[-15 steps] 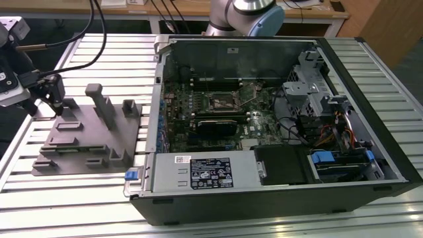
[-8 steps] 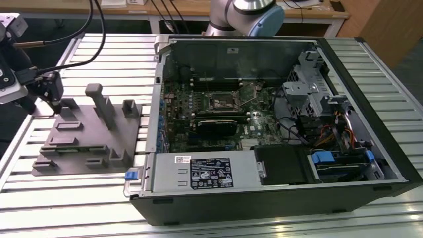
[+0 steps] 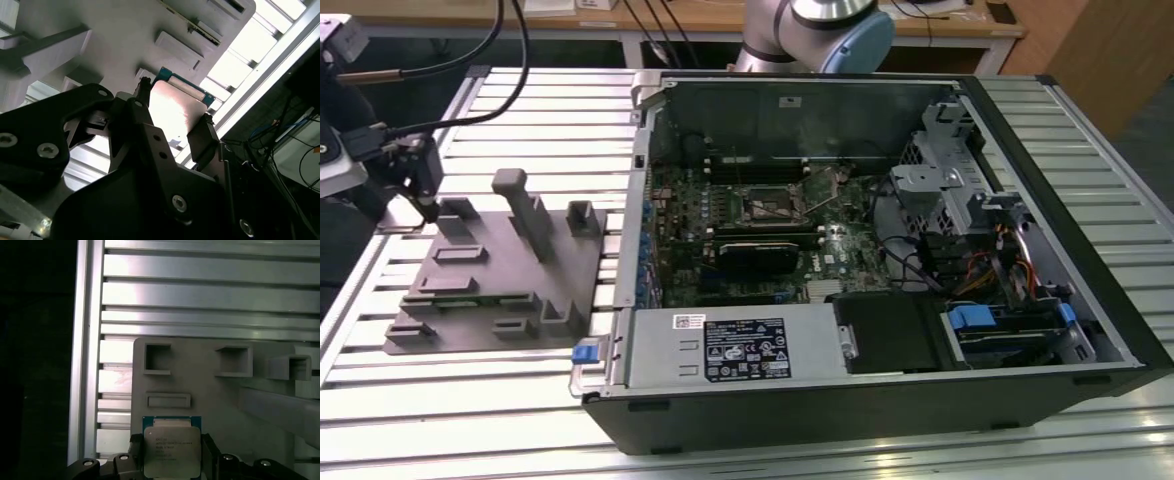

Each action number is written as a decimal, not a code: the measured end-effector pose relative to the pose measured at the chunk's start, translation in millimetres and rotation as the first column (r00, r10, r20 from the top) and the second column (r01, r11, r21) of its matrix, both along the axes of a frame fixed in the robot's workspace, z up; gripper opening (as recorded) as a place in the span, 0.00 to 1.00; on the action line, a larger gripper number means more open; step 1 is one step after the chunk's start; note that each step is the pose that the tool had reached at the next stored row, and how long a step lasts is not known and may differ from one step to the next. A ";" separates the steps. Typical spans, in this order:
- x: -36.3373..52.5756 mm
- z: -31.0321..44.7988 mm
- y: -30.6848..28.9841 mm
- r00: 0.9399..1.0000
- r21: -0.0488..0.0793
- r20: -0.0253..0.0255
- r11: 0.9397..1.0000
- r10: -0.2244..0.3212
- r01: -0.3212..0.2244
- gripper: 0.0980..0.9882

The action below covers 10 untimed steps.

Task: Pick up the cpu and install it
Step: 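Pick up the cpu and move it towards the insertion slot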

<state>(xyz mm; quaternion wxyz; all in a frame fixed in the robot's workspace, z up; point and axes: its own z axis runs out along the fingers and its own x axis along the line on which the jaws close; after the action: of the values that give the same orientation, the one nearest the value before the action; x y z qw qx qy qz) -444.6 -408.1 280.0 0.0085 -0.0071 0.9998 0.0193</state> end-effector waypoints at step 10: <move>0.0 14.8 0.0 1.000 0.000 0.000 1.000 0.000 0.000 0.50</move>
<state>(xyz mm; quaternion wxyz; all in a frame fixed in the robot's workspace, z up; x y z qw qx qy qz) -444.6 -408.1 294.8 0.0086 -0.0071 0.9998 0.0194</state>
